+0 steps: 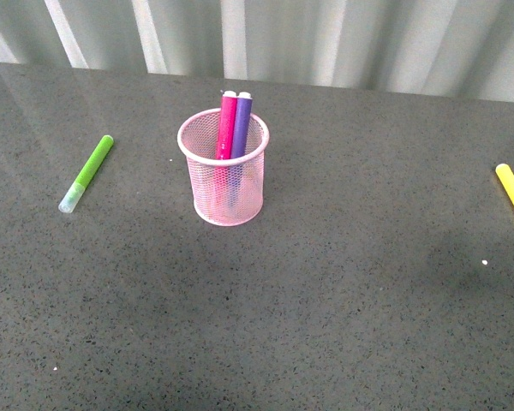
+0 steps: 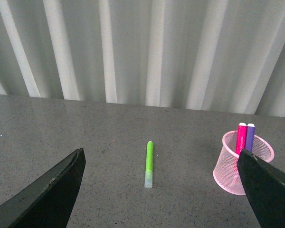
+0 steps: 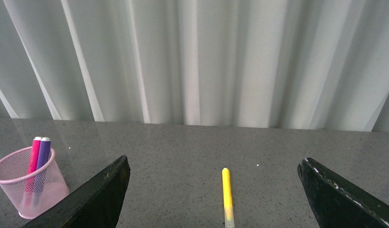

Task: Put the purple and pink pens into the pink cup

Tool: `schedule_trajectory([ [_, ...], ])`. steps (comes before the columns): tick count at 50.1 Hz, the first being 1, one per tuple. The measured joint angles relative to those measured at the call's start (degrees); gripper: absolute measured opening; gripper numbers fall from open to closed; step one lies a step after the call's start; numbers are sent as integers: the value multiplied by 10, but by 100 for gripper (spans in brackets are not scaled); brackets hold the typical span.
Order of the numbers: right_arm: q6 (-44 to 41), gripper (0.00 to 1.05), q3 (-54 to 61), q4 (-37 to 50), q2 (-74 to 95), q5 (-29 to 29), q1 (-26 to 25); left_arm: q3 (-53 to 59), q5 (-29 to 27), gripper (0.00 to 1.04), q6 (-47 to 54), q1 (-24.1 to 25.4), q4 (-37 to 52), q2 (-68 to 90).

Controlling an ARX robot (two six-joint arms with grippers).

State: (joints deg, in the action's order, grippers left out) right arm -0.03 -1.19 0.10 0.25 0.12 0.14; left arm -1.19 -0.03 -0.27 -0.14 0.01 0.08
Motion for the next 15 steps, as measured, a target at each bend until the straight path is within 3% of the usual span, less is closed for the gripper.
schedule_trajectory([
  [15,0,98,0,0,0,0,0,0,0,98,0,0,0,0],
])
